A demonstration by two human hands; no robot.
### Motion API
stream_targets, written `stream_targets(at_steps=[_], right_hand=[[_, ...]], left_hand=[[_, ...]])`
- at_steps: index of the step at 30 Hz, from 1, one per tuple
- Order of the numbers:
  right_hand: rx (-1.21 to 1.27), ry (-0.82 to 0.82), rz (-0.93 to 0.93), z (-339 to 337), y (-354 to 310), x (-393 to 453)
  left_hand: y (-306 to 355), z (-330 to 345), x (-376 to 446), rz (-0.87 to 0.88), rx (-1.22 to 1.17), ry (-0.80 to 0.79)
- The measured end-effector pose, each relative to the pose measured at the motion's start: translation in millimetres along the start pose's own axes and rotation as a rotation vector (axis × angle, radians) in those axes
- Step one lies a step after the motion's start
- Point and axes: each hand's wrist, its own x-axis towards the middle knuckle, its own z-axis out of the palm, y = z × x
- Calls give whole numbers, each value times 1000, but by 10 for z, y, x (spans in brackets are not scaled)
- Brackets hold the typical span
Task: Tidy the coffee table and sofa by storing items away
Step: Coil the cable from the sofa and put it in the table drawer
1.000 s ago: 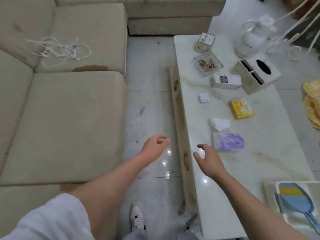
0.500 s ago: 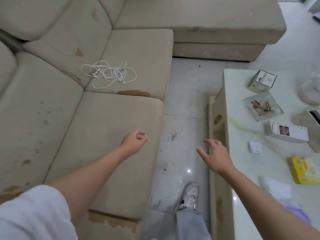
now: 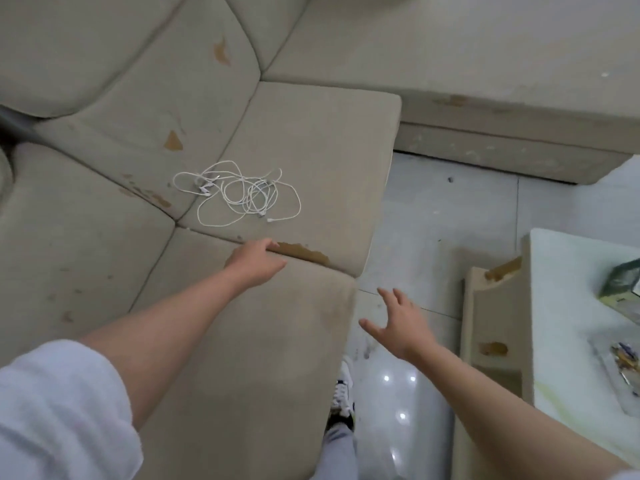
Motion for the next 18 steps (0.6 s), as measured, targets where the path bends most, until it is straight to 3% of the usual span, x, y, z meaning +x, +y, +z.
stream_targets(at_steps=[9,14,16,18], right_hand=[[-234,-80,-82,600,-758,2729],[-252,-123,-21,1030,-873,3110],[-224,-141,-18,1114,-838,3201],[-217,-158,-17,1141,-803,3262]], left_hand=[[-668,-130,2384,-46,142,203],[-839,-219,3184,62,372,335],[-842,-262,3573,66,426,304],[-856,-276,3902,-20,400,156]])
